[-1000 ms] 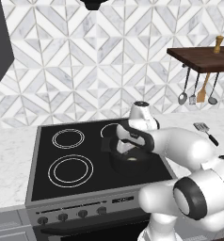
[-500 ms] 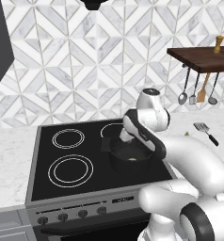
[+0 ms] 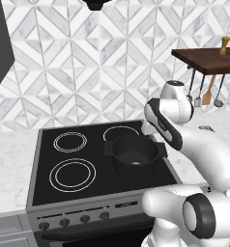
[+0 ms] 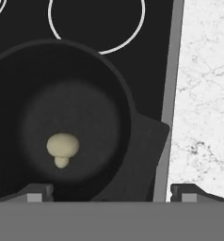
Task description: Put the mushroom and lemon wedge in the pot. Retrieve the spatula and lightly stir the vegetables in the pot.
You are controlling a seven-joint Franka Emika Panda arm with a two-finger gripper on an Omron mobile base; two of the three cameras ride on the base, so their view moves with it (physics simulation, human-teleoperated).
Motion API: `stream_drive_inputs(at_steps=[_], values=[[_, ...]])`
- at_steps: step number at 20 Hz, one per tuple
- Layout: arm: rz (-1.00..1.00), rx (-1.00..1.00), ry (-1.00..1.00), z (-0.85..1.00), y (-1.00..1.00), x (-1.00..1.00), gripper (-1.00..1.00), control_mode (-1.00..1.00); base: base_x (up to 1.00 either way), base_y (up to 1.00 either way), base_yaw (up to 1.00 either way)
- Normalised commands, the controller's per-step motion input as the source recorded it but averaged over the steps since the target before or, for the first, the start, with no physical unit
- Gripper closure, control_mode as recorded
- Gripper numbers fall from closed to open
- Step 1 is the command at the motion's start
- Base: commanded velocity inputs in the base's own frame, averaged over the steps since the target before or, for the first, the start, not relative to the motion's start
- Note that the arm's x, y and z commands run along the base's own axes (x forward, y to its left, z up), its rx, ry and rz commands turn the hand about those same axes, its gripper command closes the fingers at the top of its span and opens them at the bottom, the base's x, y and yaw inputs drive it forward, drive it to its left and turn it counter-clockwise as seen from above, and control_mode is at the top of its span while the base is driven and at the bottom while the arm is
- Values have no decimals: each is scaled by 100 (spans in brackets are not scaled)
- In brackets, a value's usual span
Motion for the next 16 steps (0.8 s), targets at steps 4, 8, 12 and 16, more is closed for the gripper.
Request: stream_drive_inputs(at_steps=[4,8,12,16], values=[[0,0,0,0,-33,16,-100,-100,0,0,0],[0,0,0,0,-40,10,-100,-100,0,0,0],[0,0,0,0,-45,4,-100,-100,0,0,0],[0,0,0,-1,-41,0,-100,-100,0,0,0]])
